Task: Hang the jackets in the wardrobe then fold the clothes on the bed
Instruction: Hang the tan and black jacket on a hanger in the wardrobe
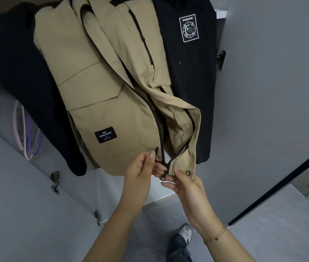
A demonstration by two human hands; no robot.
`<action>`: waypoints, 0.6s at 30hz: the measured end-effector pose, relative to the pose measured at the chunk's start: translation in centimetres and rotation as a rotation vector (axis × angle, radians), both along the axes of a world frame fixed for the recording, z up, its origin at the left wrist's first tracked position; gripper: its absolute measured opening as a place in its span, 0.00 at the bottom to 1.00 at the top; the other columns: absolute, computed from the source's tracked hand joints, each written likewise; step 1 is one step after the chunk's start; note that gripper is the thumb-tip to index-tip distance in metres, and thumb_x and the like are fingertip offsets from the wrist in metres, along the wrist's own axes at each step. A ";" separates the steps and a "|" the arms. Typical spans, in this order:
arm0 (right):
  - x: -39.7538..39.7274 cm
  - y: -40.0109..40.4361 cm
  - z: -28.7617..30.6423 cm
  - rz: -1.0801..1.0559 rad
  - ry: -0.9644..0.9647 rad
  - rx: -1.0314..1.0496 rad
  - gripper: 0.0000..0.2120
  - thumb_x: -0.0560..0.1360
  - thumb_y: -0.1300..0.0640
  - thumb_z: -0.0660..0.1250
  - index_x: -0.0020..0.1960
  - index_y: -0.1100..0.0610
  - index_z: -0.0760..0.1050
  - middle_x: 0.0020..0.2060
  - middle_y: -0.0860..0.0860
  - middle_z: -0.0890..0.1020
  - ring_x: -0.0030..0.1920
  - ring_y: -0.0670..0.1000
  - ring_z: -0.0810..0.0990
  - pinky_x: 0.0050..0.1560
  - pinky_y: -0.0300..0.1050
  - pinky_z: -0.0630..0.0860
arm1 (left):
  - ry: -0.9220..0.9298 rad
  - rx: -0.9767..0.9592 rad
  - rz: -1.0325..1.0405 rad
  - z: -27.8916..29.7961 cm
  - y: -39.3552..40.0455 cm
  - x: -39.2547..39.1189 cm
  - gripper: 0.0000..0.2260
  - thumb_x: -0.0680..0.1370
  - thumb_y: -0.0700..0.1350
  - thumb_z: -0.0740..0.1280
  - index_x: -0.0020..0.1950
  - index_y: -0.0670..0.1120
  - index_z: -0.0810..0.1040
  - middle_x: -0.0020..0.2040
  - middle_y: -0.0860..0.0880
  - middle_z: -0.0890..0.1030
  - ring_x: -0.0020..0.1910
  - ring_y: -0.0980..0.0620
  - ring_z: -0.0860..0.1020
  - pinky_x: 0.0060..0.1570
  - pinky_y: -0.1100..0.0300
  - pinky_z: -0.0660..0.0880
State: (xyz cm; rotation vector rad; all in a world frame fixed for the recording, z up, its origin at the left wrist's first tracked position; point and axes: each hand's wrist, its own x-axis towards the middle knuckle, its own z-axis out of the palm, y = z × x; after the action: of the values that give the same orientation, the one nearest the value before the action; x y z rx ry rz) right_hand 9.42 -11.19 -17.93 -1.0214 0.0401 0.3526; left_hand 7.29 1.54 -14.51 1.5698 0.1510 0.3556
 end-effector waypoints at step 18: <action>-0.6 0.8 0.1 -0.093 -0.130 -0.058 0.21 0.75 0.63 0.69 0.24 0.56 0.73 0.29 0.56 0.75 0.49 0.63 0.83 0.53 0.43 0.80 | -0.006 0.385 -0.147 0.6 1.7 0.4 0.06 0.79 0.45 0.69 0.45 0.56 0.77 0.41 0.58 0.82 0.41 0.61 0.80 0.43 0.71 0.73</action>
State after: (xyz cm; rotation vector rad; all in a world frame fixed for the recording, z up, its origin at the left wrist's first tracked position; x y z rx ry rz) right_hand 8.79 -10.44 -17.87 -1.0938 -0.0201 0.2010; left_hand 7.72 3.28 -13.88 1.9472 -0.0415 0.2843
